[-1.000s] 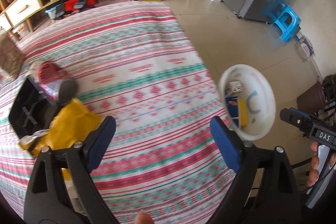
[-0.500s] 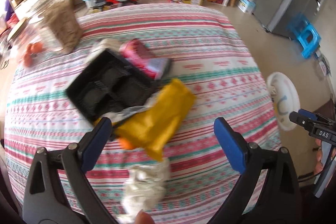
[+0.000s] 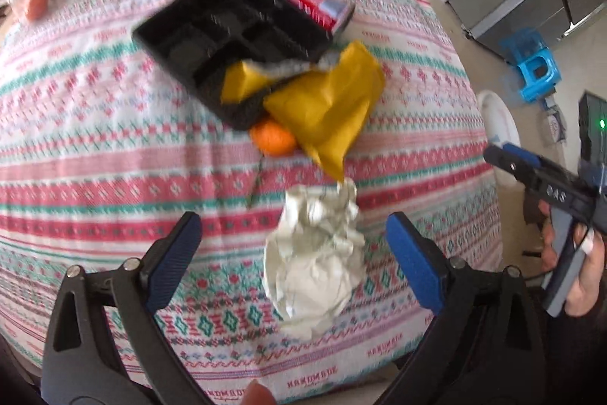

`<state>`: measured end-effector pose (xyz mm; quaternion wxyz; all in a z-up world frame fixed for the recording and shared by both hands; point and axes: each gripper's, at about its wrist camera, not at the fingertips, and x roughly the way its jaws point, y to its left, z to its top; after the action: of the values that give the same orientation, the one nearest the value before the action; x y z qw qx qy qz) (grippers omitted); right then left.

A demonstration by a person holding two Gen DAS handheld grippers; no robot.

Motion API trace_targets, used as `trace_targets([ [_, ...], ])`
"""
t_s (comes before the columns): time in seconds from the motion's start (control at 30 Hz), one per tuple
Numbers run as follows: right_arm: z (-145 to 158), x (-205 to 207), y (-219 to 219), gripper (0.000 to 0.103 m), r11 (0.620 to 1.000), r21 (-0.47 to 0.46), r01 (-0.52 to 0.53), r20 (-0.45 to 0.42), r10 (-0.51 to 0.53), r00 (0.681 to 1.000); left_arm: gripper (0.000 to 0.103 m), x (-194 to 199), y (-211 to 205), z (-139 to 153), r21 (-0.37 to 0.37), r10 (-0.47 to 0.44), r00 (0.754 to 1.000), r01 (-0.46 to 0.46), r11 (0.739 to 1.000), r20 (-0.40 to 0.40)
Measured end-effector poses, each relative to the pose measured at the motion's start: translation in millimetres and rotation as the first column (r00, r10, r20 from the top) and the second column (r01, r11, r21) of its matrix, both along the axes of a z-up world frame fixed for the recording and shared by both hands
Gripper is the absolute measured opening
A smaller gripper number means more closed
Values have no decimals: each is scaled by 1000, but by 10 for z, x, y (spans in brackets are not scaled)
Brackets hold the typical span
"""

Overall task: Collect trash
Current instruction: 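Grasp the crumpled white paper with the left tool while the right tool approaches the yellow packet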

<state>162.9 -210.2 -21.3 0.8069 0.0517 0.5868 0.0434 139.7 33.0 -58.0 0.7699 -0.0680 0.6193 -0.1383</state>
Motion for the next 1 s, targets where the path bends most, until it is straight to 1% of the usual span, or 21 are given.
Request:
trace_targets([
  [0.1, -38, 49, 116, 80, 1000, -3, -14, -7, 14, 1000, 84, -51, -3, -83, -21, -24, 999, 23, 1000, -28],
  [0.13, -47, 62, 159, 80, 1000, -2, -19, -9, 19, 1000, 77, -65, -10, -111, -25, -29, 999, 29, 999, -33],
  [0.17, -57, 75, 200, 80, 1000, -1, -23, -9, 23, 1000, 71, -65, -9, -141, -30, -37, 999, 36, 999, -39],
  [0.23, -59, 94, 286, 80, 1000, 4, -30, -10, 30, 1000, 48, -74, -37, -217, -43, -56, 997, 54, 998, -61],
  [0.33, -50, 138, 430, 80, 999, 26, -42, -9, 42, 999, 38, -92, -18, -186, -42, -59, 997, 57, 998, -47],
  [0.43, -11, 180, 582, 80, 996, 72, -48, 0, 48, 999, 37, -100, 109, -16, -52, -34, 999, 34, 998, 7],
  [0.53, 0, 246, 725, 80, 992, 120, -43, 0, 43, 999, 37, -95, 252, 85, -56, -2, 999, 5, 998, 47],
  [0.6, -14, 323, 837, 80, 985, 171, -30, -11, 33, 999, 37, -98, 354, 155, -42, 17, 998, -14, 999, 68],
  [0.67, -16, 379, 908, 80, 979, 201, -18, -12, 21, 1000, 37, -107, 422, 204, -28, 28, 996, -26, 999, 83],
  [0.77, -27, 484, 1024, 80, 976, 218, 13, -3, -12, 1000, 37, -140, 537, 286, -19, 48, 992, -46, 999, 116],
  [0.87, -99, 597, 1103, 81, 967, 250, 56, -16, -54, 998, 37, -140, 651, 318, -13, 66, 989, -65, 998, 131],
  [1.0, -244, 684, 1258, 81, 972, 229, 58, -33, -51, 998, 37, -126, 741, 300, 3, 73, 988, -74, 997, 135],
])
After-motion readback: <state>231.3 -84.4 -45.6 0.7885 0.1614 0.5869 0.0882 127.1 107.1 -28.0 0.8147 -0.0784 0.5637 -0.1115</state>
